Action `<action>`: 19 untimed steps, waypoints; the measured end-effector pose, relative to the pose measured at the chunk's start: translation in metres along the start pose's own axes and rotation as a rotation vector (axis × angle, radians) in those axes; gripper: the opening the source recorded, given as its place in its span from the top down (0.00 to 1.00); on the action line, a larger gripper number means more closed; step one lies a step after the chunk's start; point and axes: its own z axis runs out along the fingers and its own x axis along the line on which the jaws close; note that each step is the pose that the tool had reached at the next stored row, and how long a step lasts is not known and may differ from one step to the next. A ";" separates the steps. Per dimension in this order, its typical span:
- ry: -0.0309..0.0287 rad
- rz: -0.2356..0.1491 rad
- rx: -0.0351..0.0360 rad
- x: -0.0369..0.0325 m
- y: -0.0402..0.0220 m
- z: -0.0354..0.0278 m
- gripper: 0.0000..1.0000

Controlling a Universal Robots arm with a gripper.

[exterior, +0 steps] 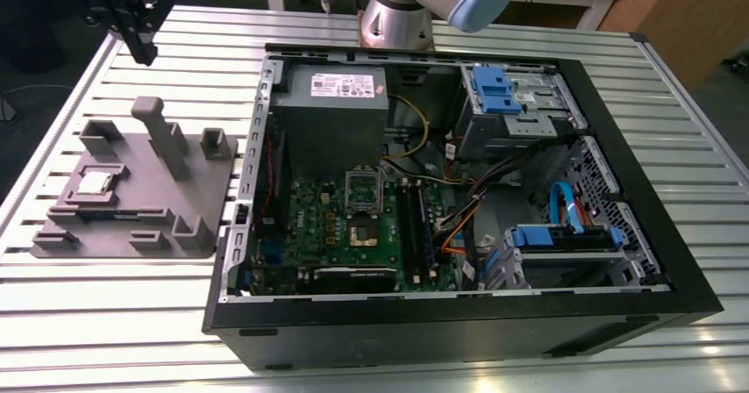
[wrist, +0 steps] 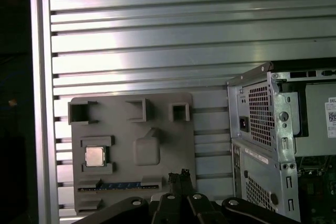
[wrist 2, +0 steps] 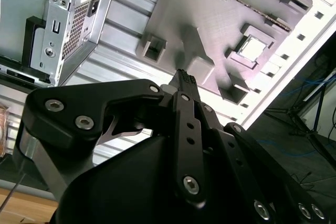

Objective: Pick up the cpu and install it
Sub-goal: 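Reach for the cpu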

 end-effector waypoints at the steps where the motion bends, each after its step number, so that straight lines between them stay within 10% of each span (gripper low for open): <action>1: 0.0002 0.000 0.0000 0.0003 0.0000 0.0000 0.90; 19: 0.0018 0.000 -0.0003 0.0052 -0.0004 0.0003 0.90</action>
